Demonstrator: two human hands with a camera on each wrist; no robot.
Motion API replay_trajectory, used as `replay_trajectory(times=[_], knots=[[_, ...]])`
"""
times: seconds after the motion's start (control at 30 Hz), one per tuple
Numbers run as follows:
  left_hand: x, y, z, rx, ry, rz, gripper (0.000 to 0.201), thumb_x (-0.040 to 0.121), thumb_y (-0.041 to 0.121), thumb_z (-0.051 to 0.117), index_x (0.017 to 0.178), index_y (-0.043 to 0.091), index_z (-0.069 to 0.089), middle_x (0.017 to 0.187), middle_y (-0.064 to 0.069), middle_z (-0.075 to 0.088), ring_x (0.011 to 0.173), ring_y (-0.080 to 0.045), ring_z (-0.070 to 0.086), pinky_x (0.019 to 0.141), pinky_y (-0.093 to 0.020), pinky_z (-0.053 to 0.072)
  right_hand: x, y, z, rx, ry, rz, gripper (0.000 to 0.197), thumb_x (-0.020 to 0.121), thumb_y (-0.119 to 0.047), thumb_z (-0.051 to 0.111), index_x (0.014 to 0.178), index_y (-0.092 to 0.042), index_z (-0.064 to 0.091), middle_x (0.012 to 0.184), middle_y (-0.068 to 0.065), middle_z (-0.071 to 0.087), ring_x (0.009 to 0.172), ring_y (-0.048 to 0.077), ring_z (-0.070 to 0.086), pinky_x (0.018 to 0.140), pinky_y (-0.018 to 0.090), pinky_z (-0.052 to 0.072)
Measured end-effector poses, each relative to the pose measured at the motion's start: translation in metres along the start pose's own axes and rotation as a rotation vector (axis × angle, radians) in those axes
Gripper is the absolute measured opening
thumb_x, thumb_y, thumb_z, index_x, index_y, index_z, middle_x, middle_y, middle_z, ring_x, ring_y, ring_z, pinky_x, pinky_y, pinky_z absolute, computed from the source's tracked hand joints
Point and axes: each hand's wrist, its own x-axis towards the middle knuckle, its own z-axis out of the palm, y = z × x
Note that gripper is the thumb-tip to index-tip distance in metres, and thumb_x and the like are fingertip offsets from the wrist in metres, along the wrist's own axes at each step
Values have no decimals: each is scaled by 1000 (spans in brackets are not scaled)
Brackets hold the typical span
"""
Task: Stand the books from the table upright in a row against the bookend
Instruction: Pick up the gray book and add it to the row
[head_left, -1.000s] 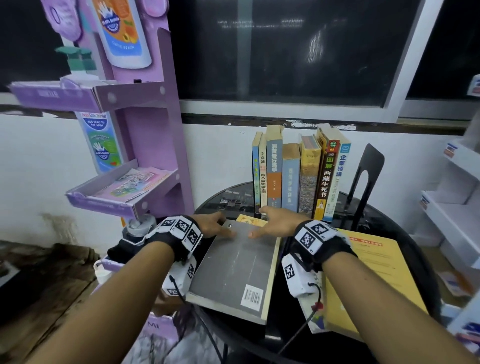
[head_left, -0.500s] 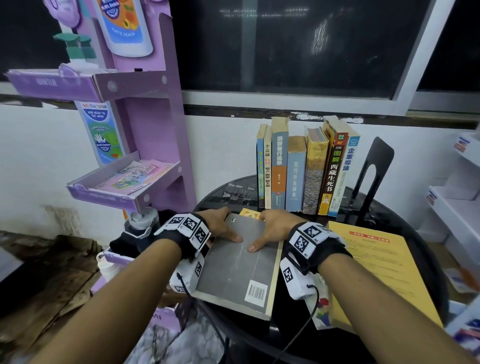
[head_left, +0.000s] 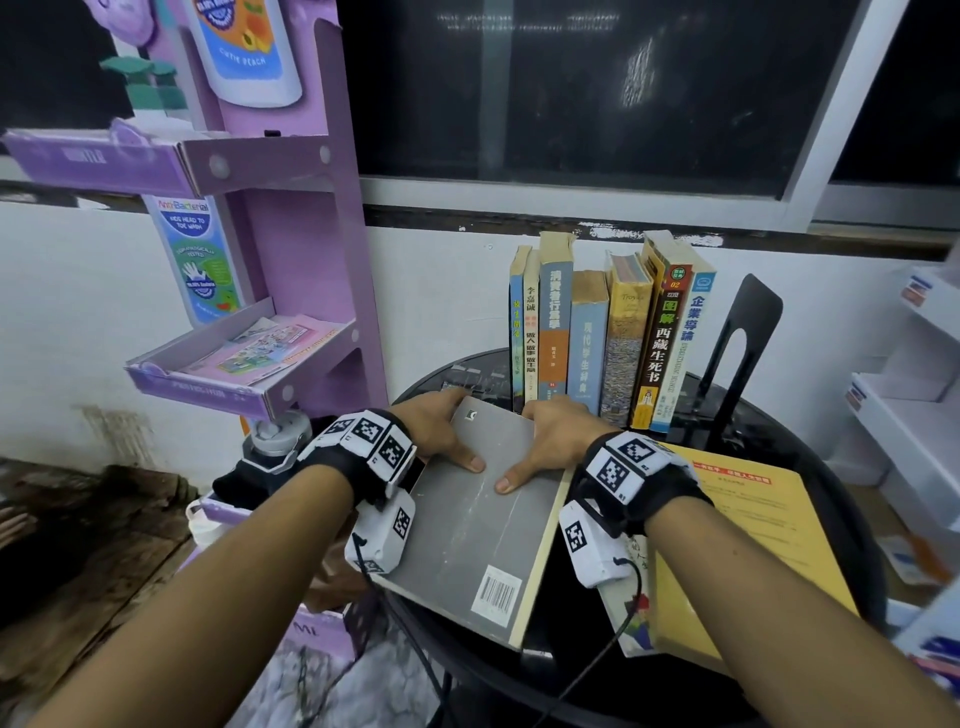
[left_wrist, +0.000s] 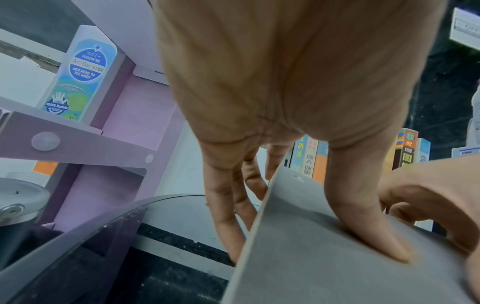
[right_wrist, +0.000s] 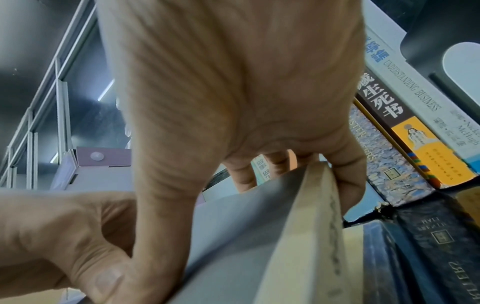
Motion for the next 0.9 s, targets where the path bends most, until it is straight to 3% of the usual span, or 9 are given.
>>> replay_trajectory(times=[0.1,0.2,0.27,0.37,0.43,0.6,0.77,0.83,0.9], knots=[[-2,1,-2,-43,13,32,93,58,26,91,136,19,40,125,-3,60,113,-21,59,95,-42,51,-8,2,-5,63,-18,-18,87,38,-64,88,106,-29,47,115,-1,54,107,20,51,90,36,47],[-5,4,-3,-120,14,73,99,57,23,91,140,18,37,126,-3,58,115,-22,58,97,-43,50,-12,6,-11,125,-34,-50,74,55,-48,90,109,-24,45,105,-6,53,99,15,51,78,29,42],[-8,8,-6,-143,27,105,100,55,24,91,139,18,36,126,-3,57,115,-21,57,98,-42,50,-15,6,-17,126,-15,-77,77,55,-47,90,112,-22,47,108,-6,54,102,16,52,82,30,44],[-12,16,-11,-232,62,156,83,69,9,84,136,18,36,118,-3,58,108,-18,59,88,-30,53,-17,3,-29,126,16,-108,84,51,-48,92,121,-23,52,119,-4,60,112,18,55,95,35,47],[-16,22,-14,-352,106,186,74,76,8,78,134,23,37,112,-2,60,99,-17,61,78,-25,53,-19,1,-38,142,57,-131,82,54,-45,92,123,-25,53,122,-4,61,110,18,55,96,36,47],[-15,32,-14,-756,246,202,50,81,9,73,124,19,50,104,-13,67,92,-32,67,85,-48,55,-26,1,-57,167,169,-145,79,65,-43,87,129,-18,47,127,1,56,113,23,54,91,33,46],[-14,39,-14,-882,274,289,29,83,4,69,106,14,57,96,-12,69,82,-32,66,80,-44,56,-37,3,-70,217,264,-165,48,77,-40,79,108,-20,49,100,-5,55,88,15,54,71,29,44],[-15,39,-15,-923,263,332,29,81,2,69,104,15,57,95,-13,70,80,-32,67,79,-45,56,-42,6,-76,290,311,-195,43,78,-37,79,107,-19,53,93,-8,56,84,13,57,70,29,48],[-15,40,-17,-973,244,384,34,76,2,72,104,15,57,97,-16,70,81,-33,68,79,-48,56,-47,11,-80,361,337,-238,39,78,-36,79,107,-21,57,98,-5,61,88,15,62,75,31,53]])
